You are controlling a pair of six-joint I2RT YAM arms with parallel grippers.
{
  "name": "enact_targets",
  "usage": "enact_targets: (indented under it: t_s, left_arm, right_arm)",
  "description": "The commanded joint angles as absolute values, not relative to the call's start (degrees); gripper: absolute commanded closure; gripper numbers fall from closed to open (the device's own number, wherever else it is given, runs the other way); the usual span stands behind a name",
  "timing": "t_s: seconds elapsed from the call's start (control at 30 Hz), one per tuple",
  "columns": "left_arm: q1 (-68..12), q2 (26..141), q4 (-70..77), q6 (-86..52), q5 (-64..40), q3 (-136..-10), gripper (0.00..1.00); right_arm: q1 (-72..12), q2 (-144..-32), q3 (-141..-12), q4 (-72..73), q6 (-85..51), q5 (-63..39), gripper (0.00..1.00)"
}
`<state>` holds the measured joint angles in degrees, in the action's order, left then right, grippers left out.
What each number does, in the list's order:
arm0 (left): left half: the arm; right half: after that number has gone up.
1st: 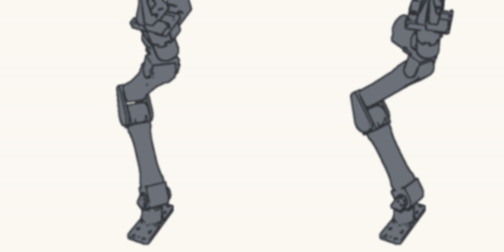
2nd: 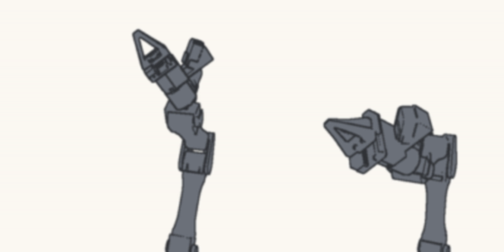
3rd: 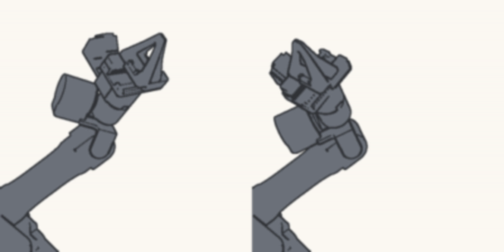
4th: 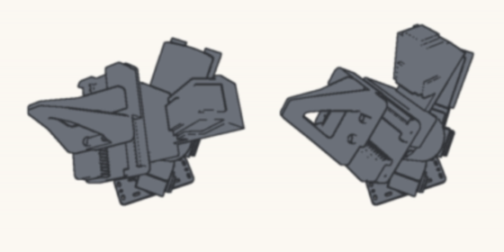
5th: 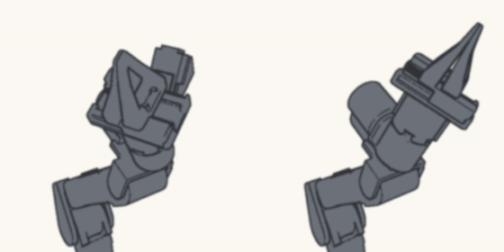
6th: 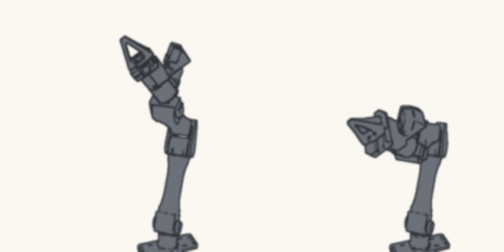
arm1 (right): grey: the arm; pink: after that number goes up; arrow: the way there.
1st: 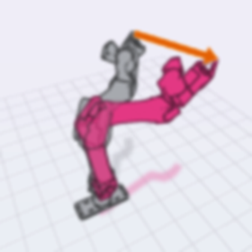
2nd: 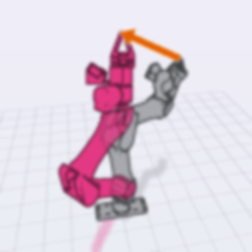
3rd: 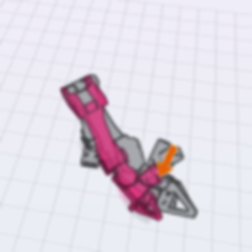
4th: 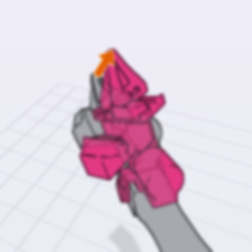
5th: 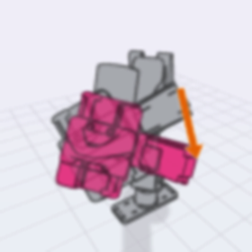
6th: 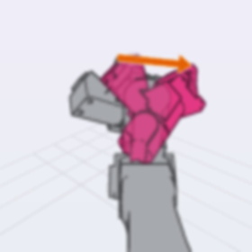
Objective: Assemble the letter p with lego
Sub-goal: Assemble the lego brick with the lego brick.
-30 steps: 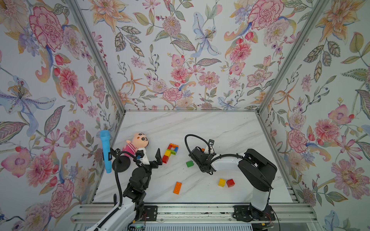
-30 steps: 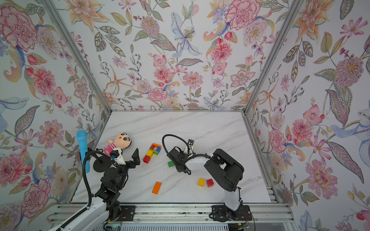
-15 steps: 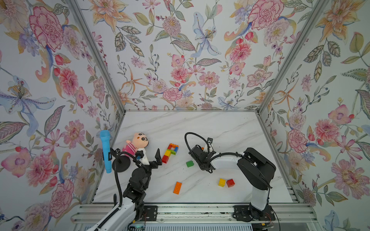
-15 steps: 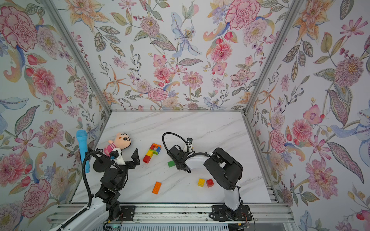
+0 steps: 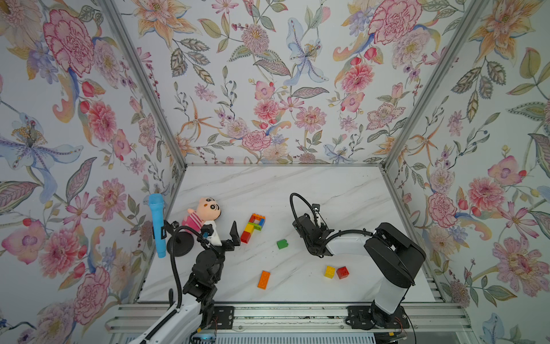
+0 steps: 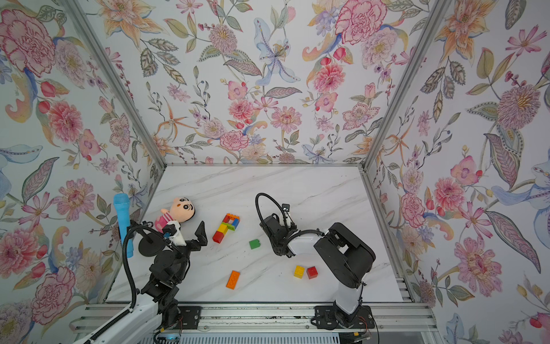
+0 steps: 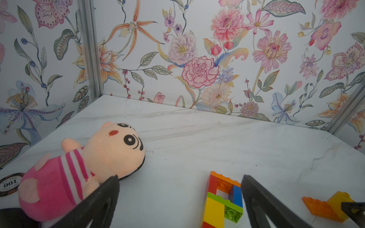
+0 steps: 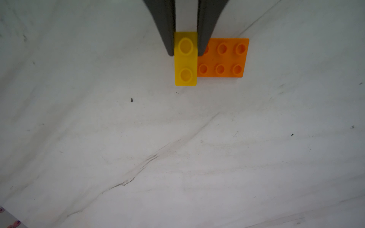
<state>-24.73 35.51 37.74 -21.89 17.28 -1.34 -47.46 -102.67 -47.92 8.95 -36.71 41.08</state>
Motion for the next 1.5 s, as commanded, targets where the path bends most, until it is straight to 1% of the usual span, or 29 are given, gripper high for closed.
enact_targets:
  t_s: [0.0, 0.1, 0.17, 0.4, 0.9, 1.17, 1.47]
  left_arm:
    - [-24.16, 35.29, 39.19, -20.92, 18.78, -0.39, 0.01]
    - [-24.15, 35.33, 39.13, -20.83, 18.97, -0.44, 0.01]
    - [-24.17, 35.2, 39.12, -20.74, 19.02, -0.32, 0.01]
    - [-24.19, 34.68, 38.94, -20.56, 19.52, -0.16, 0.01]
    - [-24.24, 32.79, 38.49, -19.78, 21.08, 0.18, 0.01]
    - [-24.16, 32.85, 38.72, -19.73, 21.48, 0.31, 0.01]
    - [-24.17, 33.05, 39.18, -19.42, 21.95, 0.61, 0.01]
  right_arm:
    - [-46.73, -104.97, -45.36, 8.46, -29.82, 30.67, 1.0]
    - [-45.25, -105.53, -45.0, 11.38, -27.11, 25.72, 1.0]
    - [-44.73, -105.84, -45.33, 11.08, -26.94, 25.07, 1.0]
    - [-44.12, -109.78, -50.81, 2.48, -25.27, 26.46, 1.0]
    - [-43.47, -114.5, -55.54, -5.73, -27.14, 27.03, 1.0]
    - [-42.48, -115.17, -55.54, -6.33, -27.73, 20.65, 1.0]
    - [-42.39, -117.53, -58.05, -9.51, -30.96, 17.12, 1.0]
